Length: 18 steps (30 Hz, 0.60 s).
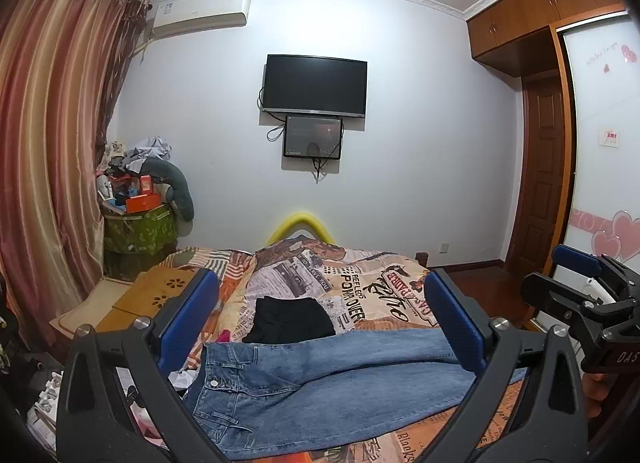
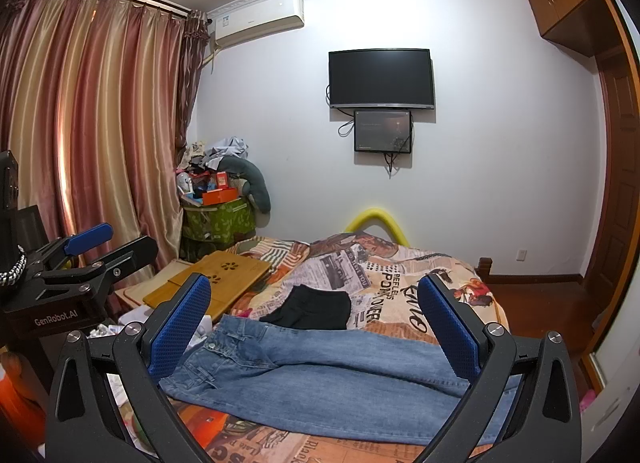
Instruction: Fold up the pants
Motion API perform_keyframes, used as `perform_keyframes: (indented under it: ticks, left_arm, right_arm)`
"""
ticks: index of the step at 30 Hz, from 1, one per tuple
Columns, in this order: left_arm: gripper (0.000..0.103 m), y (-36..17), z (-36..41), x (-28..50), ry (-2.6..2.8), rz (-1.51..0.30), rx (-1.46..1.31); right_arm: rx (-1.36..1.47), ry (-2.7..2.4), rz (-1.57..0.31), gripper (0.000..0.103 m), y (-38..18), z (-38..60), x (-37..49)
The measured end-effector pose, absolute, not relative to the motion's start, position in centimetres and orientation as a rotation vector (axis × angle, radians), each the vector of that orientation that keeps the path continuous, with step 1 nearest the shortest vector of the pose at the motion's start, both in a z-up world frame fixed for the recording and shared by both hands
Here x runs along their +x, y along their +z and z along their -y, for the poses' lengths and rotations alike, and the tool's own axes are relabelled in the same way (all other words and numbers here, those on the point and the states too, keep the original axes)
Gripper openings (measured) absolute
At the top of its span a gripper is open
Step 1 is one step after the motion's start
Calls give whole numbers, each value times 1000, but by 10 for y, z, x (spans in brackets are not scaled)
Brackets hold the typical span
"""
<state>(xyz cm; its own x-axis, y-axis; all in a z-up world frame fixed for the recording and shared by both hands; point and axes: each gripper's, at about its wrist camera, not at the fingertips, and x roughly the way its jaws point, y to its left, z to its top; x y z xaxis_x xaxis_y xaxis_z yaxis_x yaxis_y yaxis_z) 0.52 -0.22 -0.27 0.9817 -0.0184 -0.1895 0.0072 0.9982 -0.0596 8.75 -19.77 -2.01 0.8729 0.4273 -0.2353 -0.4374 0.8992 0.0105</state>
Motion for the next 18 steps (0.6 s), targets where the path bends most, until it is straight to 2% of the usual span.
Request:
perform_keyframes:
  ticks: [18]
  left_arm:
    - [103,-5,2,7,-13,-196,-62]
  right_arm:
    - [-43,453,-237,103,-21,198,87]
